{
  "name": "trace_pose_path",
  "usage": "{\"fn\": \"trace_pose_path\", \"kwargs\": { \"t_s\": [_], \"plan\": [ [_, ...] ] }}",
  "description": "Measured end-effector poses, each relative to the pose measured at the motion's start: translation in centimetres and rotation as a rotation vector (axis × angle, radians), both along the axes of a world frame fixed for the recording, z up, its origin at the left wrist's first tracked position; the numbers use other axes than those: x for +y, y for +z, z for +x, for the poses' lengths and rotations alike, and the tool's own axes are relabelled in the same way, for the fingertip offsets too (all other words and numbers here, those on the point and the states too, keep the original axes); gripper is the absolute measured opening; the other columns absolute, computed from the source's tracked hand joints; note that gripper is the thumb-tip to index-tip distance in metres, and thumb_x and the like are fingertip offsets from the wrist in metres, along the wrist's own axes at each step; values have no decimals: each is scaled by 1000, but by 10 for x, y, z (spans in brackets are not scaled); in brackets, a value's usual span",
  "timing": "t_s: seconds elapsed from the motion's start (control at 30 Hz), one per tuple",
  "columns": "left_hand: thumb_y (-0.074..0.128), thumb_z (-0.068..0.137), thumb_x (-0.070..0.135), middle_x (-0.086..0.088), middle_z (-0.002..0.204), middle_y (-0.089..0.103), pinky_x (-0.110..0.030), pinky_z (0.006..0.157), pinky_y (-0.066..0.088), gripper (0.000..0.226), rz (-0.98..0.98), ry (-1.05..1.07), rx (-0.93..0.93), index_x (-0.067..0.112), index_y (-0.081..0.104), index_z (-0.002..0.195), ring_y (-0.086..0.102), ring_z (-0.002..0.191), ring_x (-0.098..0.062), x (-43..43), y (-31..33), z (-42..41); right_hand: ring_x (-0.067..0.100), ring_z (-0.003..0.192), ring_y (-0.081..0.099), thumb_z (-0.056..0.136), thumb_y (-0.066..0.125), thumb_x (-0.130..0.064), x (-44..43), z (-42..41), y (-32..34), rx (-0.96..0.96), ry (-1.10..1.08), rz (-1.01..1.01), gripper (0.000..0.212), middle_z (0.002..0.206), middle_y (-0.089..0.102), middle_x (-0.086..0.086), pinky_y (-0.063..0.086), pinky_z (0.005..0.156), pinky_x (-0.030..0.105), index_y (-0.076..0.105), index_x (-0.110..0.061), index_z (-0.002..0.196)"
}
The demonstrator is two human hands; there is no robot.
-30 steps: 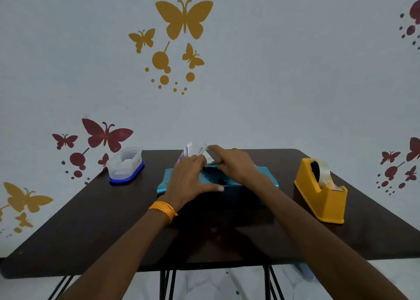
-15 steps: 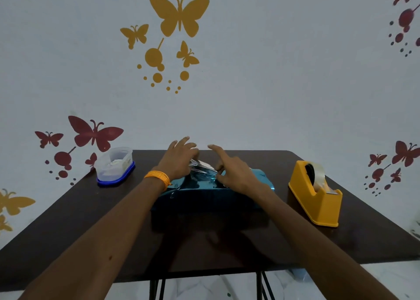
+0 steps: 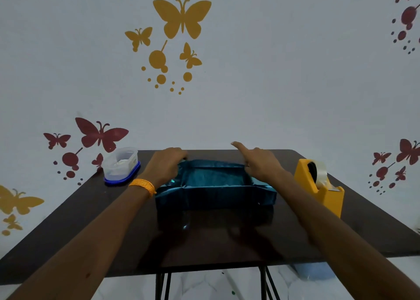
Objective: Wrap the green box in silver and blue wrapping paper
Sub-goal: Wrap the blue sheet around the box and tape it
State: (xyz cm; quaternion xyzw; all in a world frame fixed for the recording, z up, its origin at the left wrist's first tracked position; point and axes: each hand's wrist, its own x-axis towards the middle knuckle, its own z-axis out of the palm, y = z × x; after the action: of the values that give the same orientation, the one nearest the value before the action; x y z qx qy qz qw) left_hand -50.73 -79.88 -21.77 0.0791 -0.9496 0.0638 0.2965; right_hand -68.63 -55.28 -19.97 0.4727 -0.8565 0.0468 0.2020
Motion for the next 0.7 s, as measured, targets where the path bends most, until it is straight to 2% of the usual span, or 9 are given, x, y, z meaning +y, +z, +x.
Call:
{"fn": "trace_pose_path", "kwargs": {
  "t_s": [0.1,0.17,0.27,0.33,0.4,0.5,0.57,0.63,0.7],
  "plan": [
    [63,71,-5,-7,92,65,-34,61,43,28,19,12,26,13,63,93,60,86,-31,0,-7,9,26,74,60,90,57,-11,12,-1,-5,36,-10,-2,79,87,66,2,51,61,37,17,-30,155],
    [66,71,-4,-6,90,64,-35,62,45,24,30,14,15,13,63,88,60,85,-30,-1,-10,15,25,75,61,89,58,-13,20,-2,-8,44,-43,19,80,89,67,2,51,59,36,17,-31,155],
    [66,72,-5,-5,90,63,-36,63,48,23,64,14,13,13,65,87,60,84,-27,0,-14,23,28,79,62,89,59,-14,30,-5,-12,22,-111,43,81,96,68,5,43,53,33,16,-30,156],
    [67,71,-5,-4,87,64,-33,61,45,23,77,21,30,13,66,85,60,81,-26,-1,-16,26,29,83,65,87,60,-16,34,-7,-15,-2,-130,35,82,101,70,4,51,59,35,16,-30,155],
    [71,70,-4,-3,83,63,-28,59,40,23,82,25,52,14,65,82,59,77,-24,-1,-17,29,28,82,65,86,61,-19,38,-8,-19,5,-132,10,81,99,70,4,56,64,38,18,-30,154],
    [72,70,-1,0,83,63,-28,60,42,23,95,50,32,16,64,83,58,78,-21,-6,-21,34,28,83,64,85,62,-20,40,-12,-25,4,-121,-40,78,95,68,5,55,63,38,22,-30,151],
    [70,73,2,2,82,62,-28,60,43,20,120,62,-14,18,64,83,58,77,-19,-6,-22,38,25,78,62,82,61,-19,41,-14,-27,-113,-102,-99,74,88,67,1,52,60,36,29,-30,147],
    [66,76,7,8,75,60,-25,57,41,15,168,68,-98,21,64,79,57,73,-16,-4,-18,41,22,67,60,82,57,-16,43,-17,-25,-264,-74,-216,60,74,65,0,47,55,34,37,-27,138],
    [62,76,10,9,63,56,-24,55,40,17,234,79,-62,25,61,68,57,65,-18,-2,-10,44,21,61,57,82,56,-17,46,-19,-20,-325,-62,-386,46,67,63,1,42,53,34,44,-26,126]
  ]
}}
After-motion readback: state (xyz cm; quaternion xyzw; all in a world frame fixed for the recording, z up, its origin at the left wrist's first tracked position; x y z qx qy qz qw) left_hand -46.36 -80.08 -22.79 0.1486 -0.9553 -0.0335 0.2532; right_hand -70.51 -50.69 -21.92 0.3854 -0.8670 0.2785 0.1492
